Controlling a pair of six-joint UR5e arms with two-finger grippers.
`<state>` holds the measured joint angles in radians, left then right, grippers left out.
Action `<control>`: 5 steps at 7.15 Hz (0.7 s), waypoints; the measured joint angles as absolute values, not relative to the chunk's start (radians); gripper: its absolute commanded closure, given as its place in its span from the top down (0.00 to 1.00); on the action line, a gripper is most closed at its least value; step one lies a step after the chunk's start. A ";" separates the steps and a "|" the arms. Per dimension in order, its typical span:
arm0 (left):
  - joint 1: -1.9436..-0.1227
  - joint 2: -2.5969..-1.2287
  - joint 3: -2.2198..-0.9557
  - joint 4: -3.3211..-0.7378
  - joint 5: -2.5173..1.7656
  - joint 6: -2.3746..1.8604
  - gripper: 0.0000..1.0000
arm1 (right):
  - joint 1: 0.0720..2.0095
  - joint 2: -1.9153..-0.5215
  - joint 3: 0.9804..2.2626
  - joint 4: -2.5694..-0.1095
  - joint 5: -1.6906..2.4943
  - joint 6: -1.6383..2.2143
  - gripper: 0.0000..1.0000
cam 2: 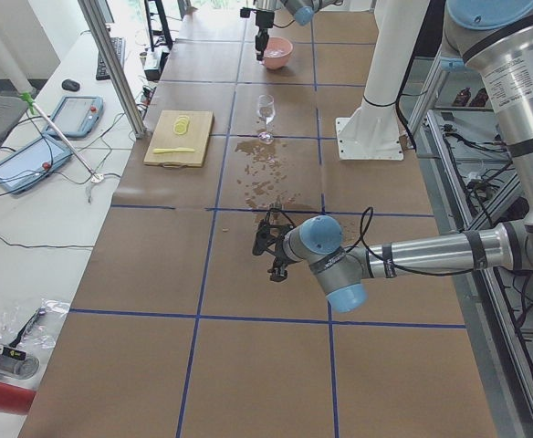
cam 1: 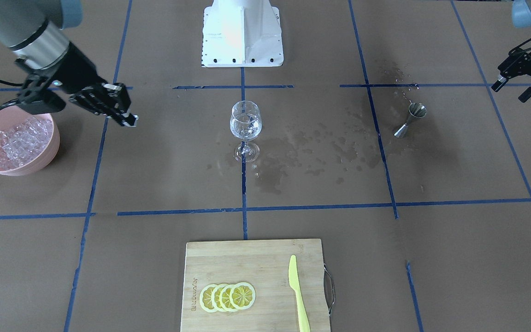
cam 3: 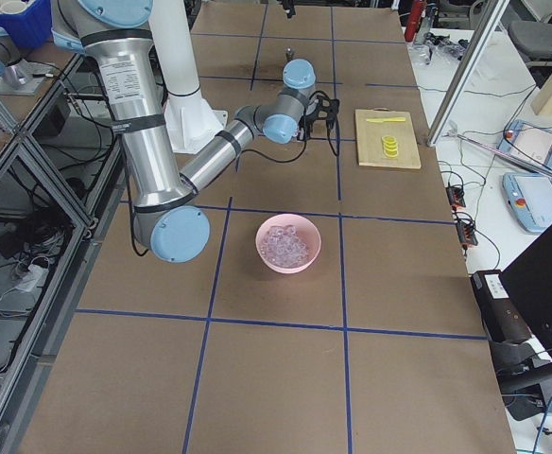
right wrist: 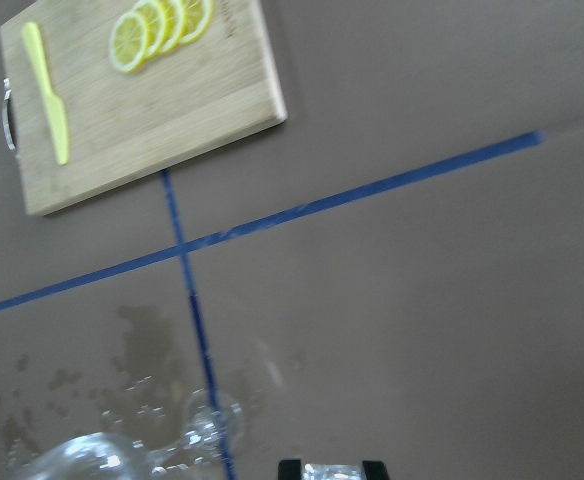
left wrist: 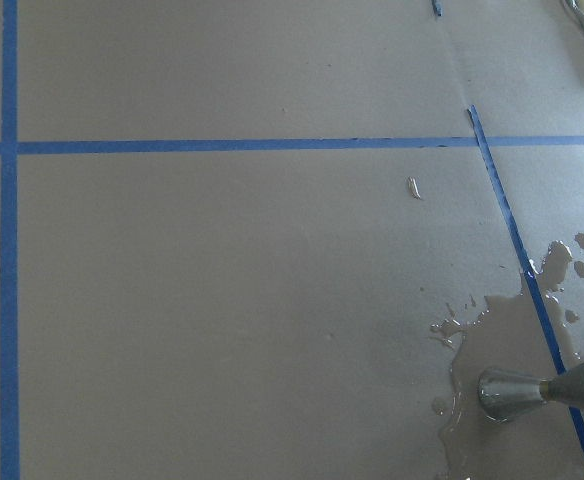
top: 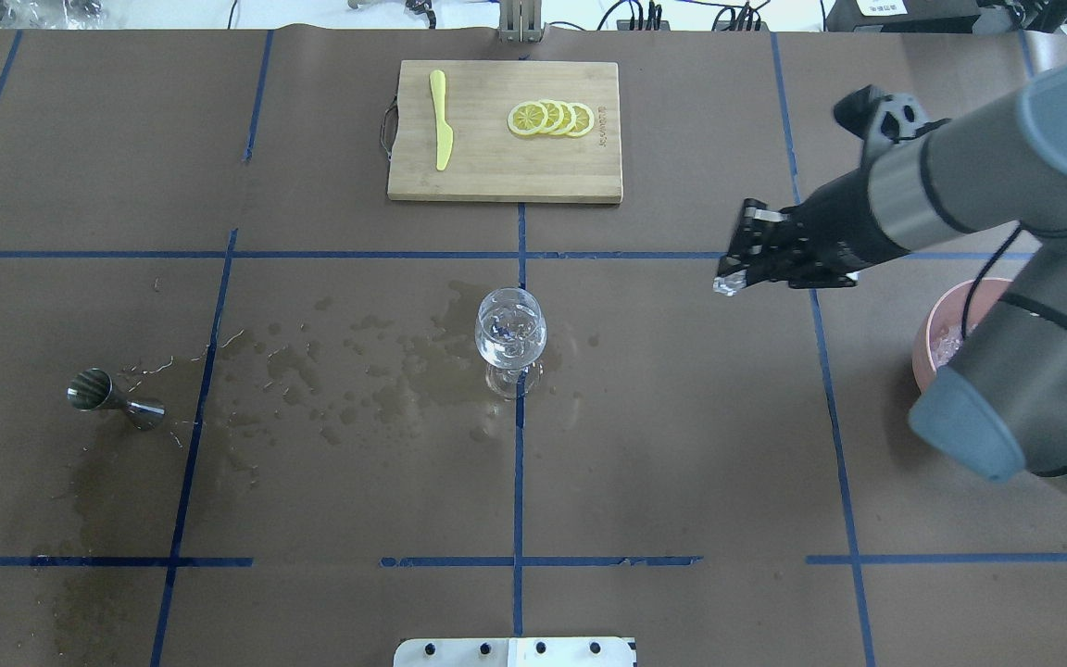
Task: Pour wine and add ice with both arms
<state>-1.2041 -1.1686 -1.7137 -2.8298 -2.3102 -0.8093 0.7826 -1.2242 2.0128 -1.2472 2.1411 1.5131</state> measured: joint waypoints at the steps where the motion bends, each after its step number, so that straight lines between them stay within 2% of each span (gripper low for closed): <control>1: -1.204 -1.169 -1.714 -2.830 -2.308 -0.810 1.00 | 0.699 -1.106 2.012 -1.328 2.066 1.610 0.00; 3: -1.204 -1.169 -1.714 -2.830 -2.307 -0.810 1.00 | 0.568 -0.903 1.980 -1.483 1.904 1.718 0.00; 5: -1.204 -1.168 -1.714 -2.831 -2.307 -0.811 1.00 | 0.533 -0.833 1.949 -1.516 1.861 1.767 0.00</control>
